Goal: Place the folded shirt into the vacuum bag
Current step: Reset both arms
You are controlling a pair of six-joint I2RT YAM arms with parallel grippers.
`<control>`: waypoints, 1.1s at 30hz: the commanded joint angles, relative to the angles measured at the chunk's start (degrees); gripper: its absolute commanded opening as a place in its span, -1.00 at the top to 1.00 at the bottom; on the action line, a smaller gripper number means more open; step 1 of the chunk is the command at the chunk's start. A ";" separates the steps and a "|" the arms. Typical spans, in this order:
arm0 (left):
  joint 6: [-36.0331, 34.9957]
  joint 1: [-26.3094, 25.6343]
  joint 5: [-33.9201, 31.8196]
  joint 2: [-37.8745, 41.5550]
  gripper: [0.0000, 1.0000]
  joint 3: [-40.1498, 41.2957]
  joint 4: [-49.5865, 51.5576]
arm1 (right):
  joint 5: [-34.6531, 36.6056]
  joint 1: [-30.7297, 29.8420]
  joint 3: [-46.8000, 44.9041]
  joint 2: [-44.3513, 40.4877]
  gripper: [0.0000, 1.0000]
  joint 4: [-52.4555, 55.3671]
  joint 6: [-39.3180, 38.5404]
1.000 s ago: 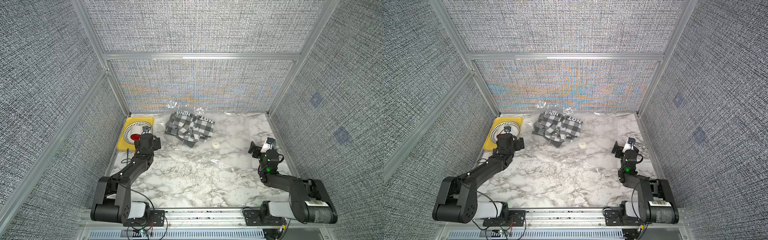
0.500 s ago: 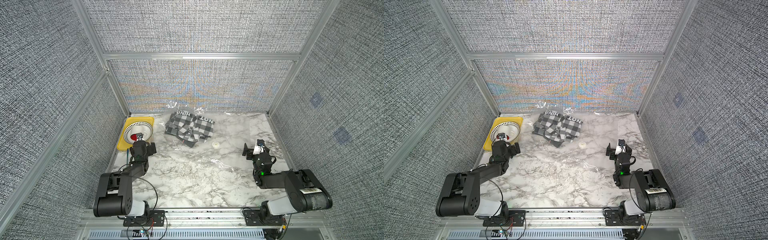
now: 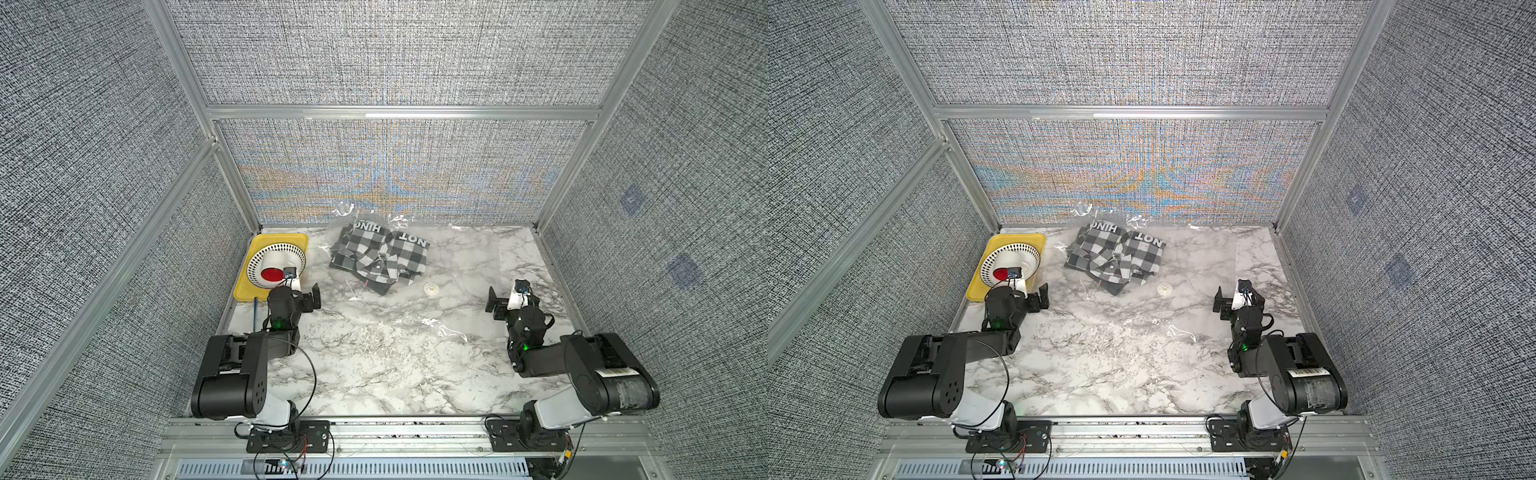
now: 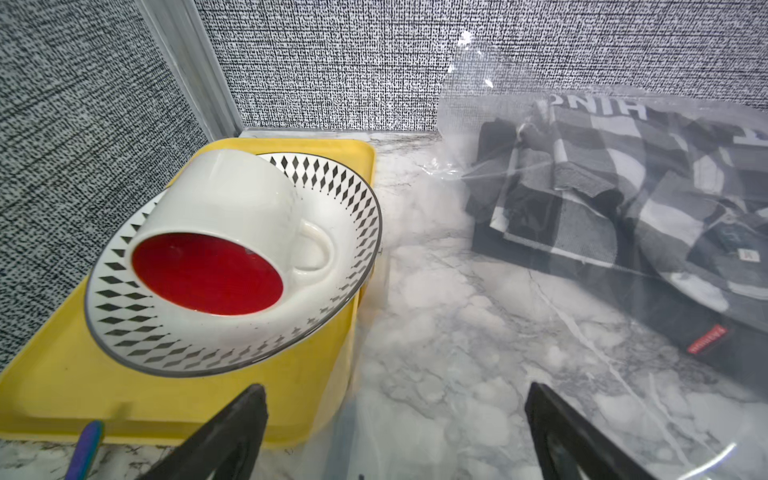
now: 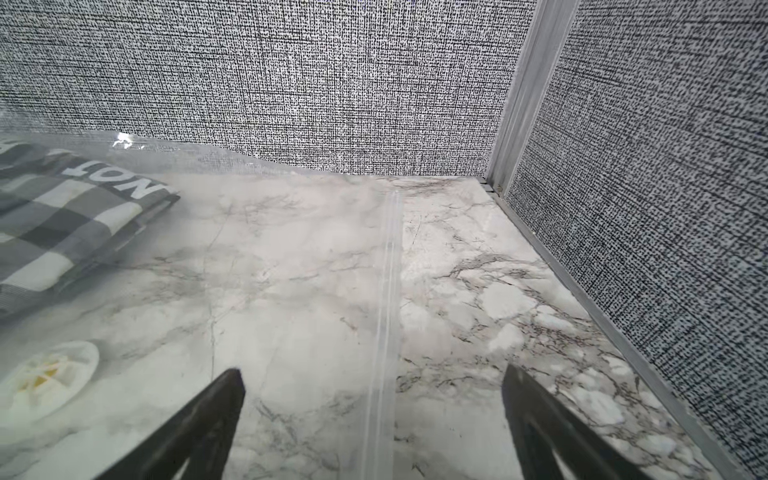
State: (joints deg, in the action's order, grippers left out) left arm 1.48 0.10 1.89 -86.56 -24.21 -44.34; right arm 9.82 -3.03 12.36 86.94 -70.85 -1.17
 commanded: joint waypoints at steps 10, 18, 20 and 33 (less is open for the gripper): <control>-1.49 -0.10 1.14 0.44 -1.00 -0.31 1.24 | -3.06 1.00 0.68 0.08 -0.97 0.10 0.55; -2.41 -0.36 2.86 0.39 -1.00 -0.74 2.14 | -3.32 1.02 0.60 0.00 -0.97 0.10 0.69; -2.51 -0.36 2.86 0.30 -1.00 -0.85 2.05 | -3.32 1.02 0.68 0.05 -0.97 0.10 0.69; -2.35 -0.34 2.86 0.15 -1.00 -1.03 2.28 | -3.31 1.04 0.70 0.08 -0.97 0.17 0.64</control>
State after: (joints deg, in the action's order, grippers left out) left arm -0.43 -0.25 4.47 -86.46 -24.95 -41.85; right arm 6.74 -1.93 12.73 86.94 -69.80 -0.73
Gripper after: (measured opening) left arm 0.998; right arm 0.987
